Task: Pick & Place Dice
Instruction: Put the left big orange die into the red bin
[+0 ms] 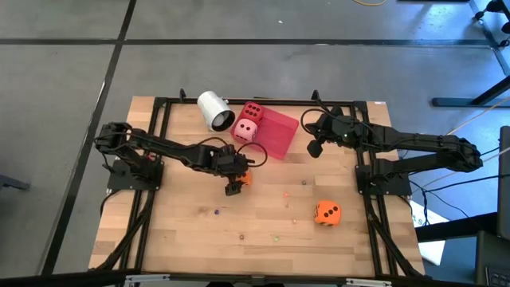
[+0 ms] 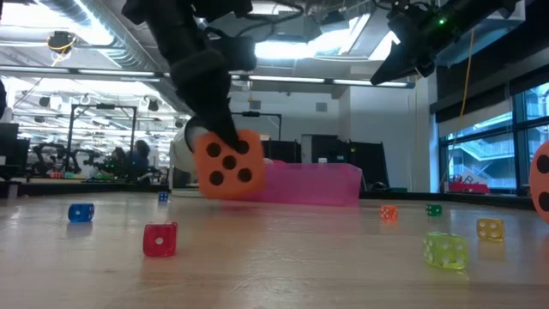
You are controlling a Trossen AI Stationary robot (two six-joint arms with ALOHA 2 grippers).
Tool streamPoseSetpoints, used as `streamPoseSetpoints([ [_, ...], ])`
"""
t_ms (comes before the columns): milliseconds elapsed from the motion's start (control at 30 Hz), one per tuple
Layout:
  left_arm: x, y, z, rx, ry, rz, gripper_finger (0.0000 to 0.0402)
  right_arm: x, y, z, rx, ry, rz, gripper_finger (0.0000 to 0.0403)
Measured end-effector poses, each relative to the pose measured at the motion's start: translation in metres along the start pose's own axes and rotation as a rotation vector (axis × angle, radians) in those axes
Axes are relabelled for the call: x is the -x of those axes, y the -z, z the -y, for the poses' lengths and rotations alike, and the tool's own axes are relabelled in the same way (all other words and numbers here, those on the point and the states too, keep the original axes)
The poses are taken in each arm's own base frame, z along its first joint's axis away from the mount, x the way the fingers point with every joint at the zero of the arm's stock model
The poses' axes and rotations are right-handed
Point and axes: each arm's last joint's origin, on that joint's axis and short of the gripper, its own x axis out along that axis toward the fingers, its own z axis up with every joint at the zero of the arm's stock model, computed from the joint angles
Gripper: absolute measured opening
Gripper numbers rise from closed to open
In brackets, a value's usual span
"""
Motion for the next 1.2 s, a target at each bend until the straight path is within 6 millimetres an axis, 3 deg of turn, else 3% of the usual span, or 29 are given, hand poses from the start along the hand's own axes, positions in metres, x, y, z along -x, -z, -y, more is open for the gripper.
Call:
streamPoseSetpoints([
  [167, 0.001, -0.014, 0.000, -0.078, -0.029, 0.142, 0.0368, 0.000, 0.000, 0.000, 0.000, 0.000, 0.000, 0.0020],
  [333, 0.016, -0.044, -0.011, -0.177, -0.065, 0.245, 0.0368, 0.000, 0.000, 0.000, -0.001, 0.000, 0.003, 0.0020],
  [500, 0.033, -0.074, -0.040, -0.254, -0.130, 0.336, 0.0368, 0.000, 0.000, 0.000, -0.001, 0.000, 0.003, 0.0020],
  [667, 0.034, -0.084, -0.077, -0.360, -0.088, 0.390, 0.0368, 0.000, 0.000, 0.000, -0.001, 0.000, 0.003, 0.0020],
  [833, 0.014, -0.082, -0.115, -0.368, -0.057, 0.381, 0.0368, 0.000, 0.000, 0.000, -0.001, 0.000, 0.003, 0.0020],
  [1033, -0.017, -0.090, -0.150, -0.404, -0.057, 0.525, 0.0368, 0.000, -0.001, 0.000, -0.003, 0.001, 0.007, 0.0020],
  [1200, -0.046, -0.077, -0.173, -0.413, -0.088, 0.446, 0.0368, 0.000, -0.001, 0.000, -0.003, 0.000, 0.008, 0.0020],
])
